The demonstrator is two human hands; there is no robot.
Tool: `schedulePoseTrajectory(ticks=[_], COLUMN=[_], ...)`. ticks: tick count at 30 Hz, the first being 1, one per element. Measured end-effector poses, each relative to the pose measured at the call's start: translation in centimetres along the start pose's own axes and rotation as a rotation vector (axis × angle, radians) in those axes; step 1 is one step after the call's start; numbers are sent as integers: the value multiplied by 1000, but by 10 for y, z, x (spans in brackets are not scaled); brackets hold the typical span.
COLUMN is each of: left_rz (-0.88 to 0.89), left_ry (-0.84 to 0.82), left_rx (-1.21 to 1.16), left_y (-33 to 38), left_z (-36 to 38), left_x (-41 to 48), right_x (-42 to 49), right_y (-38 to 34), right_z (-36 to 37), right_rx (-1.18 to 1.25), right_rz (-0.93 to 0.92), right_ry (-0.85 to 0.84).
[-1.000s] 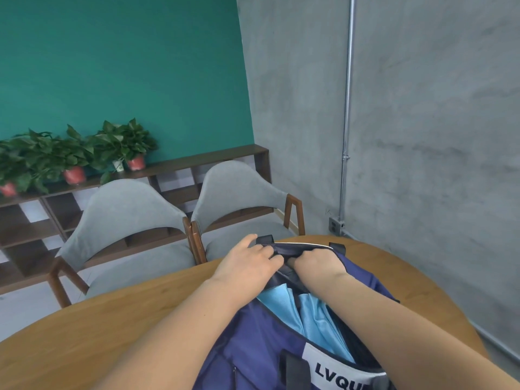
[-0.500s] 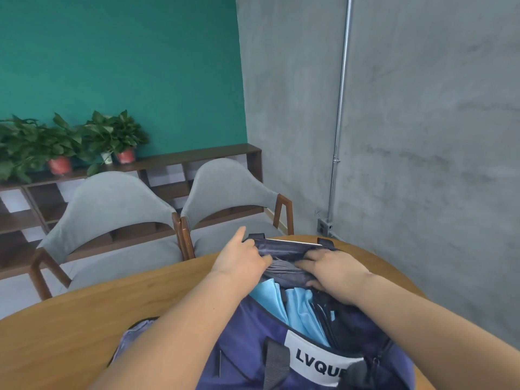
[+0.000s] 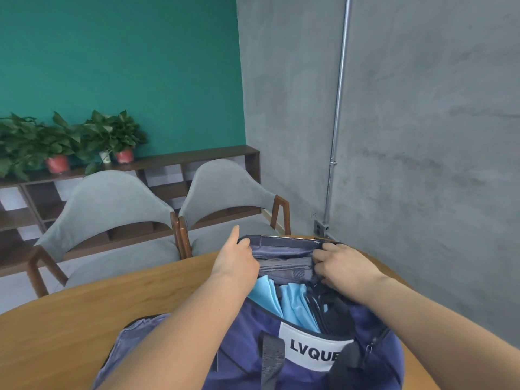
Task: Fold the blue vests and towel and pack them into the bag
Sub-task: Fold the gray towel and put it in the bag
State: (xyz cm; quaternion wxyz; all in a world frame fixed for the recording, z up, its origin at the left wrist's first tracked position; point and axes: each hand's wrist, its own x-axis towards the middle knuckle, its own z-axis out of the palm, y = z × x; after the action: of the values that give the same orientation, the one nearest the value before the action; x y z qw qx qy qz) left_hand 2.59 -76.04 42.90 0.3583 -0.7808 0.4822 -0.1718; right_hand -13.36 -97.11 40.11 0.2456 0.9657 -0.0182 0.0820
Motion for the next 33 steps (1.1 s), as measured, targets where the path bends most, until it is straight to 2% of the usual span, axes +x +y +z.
schedulePoseTrajectory(ticks=[3,4,6,9,11,14,16,19,22,25,28,33], left_rz=[-11,-16,-19,-19,-16,-21,-36,-26,-45,-68,-72,57], left_ry=[-7,-9,-7,11,29,64,87,50,-37,-71,-33,79], left_rx=[-16,-21,-41,-80,-91,-118,-150,-135,-114,-97,-79,-130], left_y=[-3,-4,-4,-5,-6,-6,-6,-7,-6,-7,-11,-18], left_z=[6,7,4,-3,-7,-5,0,1,-3,-5,-9,-5], left_x=[0,1,2,2,1,-3,-2,2,9,14,10,2], right_x=[-5,-6,-6,0,4,9,8,9,18,25,27,18], right_y=[10,12,15,9,7,7,8,9,3,4,15,24], right_z=[-7,-7,-2,-8,-15,-14,-10,-8,-11,-20,-37,-45], right_rx=[51,34,17,-1,6,71,111,-17,-158,-138,-118,49], right_rz=[-154,-182,-172,-115,-37,141,125,-43,-34,55,141,197], right_ry=[181,195,132,-85,-164,-123,-66,-132,-187,-252,-250,-374])
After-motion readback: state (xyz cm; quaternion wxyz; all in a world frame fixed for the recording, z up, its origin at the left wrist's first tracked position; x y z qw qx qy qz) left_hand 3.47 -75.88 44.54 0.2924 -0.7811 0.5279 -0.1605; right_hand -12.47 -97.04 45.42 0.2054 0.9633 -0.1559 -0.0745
